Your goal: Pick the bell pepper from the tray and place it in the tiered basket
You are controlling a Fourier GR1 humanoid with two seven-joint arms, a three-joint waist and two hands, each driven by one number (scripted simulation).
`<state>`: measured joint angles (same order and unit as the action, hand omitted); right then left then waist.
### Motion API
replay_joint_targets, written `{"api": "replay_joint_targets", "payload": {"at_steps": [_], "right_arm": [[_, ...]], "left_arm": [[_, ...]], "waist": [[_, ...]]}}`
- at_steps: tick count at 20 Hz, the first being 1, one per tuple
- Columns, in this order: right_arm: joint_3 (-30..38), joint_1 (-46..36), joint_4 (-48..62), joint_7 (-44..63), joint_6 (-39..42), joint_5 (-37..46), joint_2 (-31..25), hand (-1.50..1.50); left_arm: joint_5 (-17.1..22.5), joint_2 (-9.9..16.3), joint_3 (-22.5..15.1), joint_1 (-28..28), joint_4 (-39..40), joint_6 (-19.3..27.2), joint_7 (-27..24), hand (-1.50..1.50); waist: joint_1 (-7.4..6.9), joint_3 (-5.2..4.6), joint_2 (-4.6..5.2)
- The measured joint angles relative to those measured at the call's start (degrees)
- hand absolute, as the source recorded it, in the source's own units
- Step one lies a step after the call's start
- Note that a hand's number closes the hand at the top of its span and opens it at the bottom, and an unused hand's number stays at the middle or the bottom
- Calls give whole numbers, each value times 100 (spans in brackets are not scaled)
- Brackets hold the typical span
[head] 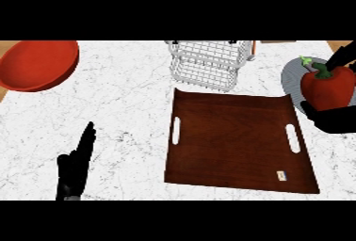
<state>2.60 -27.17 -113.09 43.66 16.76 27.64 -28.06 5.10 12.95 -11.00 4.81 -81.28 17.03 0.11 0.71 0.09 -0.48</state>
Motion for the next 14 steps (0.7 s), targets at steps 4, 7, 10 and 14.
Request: {"api": "replay_joint_targets", "payload": {"at_steps": [4, 7, 10, 14], "right_arm": [[230, -494, -167, 365, 330, -164, -134, 150], [275, -1089, 112, 596, 442, -200, -154, 150], [138, -1706, 595, 753, 399, -29, -59, 150], [99, -2357, 1339, 762, 341, 134, 51, 150]], "left_arm": [[-42, -68, 49, -112, 129, -81, -18, 0], [-124, -128, 39, -126, 104, -69, -24, 0], [-200, -180, 30, -129, 79, -39, -9, 0], [-225, -186, 73, -113, 32, -87, 34, 0]], "waist": [[-54, 4, 15], [-91, 5, 21], [-127, 3, 30], [-142, -1, 39]]}}
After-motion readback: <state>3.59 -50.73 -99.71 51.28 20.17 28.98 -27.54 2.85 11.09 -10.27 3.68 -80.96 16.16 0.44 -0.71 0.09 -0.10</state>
